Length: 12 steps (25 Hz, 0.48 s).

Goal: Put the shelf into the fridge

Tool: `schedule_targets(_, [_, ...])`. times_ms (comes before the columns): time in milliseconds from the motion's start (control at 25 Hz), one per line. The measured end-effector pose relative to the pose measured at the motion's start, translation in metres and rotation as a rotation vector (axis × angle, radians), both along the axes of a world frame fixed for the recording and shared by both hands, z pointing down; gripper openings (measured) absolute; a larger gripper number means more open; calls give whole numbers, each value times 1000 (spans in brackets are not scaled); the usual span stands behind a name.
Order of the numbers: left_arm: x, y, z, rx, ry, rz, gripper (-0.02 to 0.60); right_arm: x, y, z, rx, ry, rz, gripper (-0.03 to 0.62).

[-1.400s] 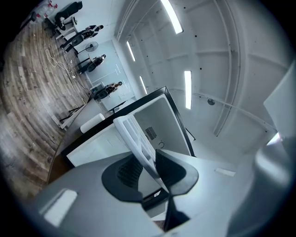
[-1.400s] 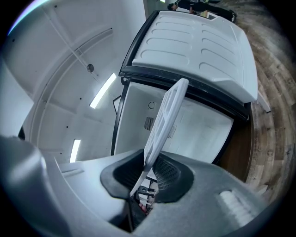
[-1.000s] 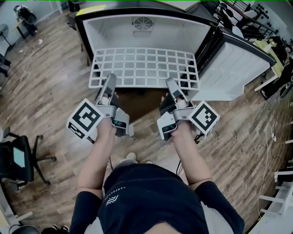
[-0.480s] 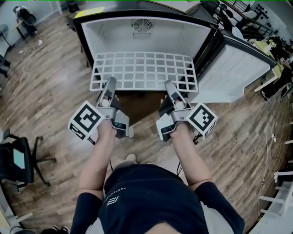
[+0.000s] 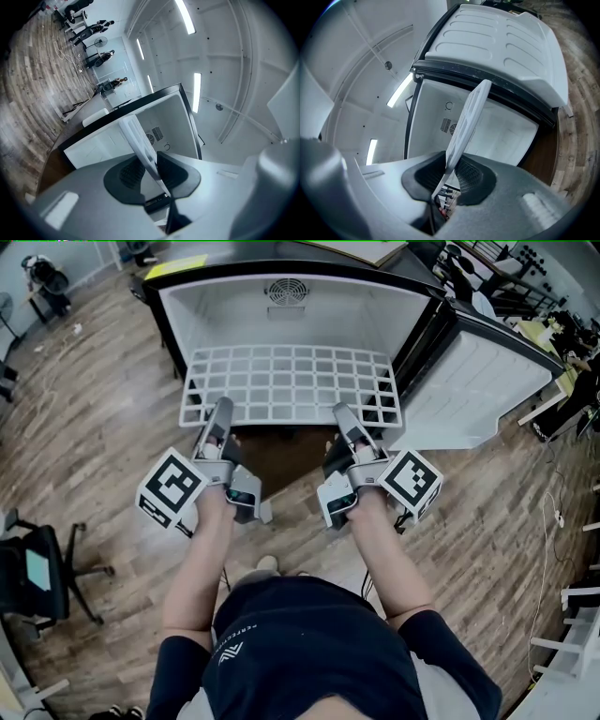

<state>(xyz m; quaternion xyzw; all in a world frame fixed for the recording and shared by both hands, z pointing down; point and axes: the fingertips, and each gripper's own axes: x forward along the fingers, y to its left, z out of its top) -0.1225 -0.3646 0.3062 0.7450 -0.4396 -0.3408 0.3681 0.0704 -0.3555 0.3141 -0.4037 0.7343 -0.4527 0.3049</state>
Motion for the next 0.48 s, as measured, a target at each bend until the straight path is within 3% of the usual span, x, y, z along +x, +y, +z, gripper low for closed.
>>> schedule_targets(240, [1, 1, -4, 4, 28, 8, 89, 1, -3, -4, -11, 1, -5, 61])
schedule_targets(480, [-2, 0, -1, -12, -3, -11, 94, 1, -7, -7, -4, 20, -1, 63])
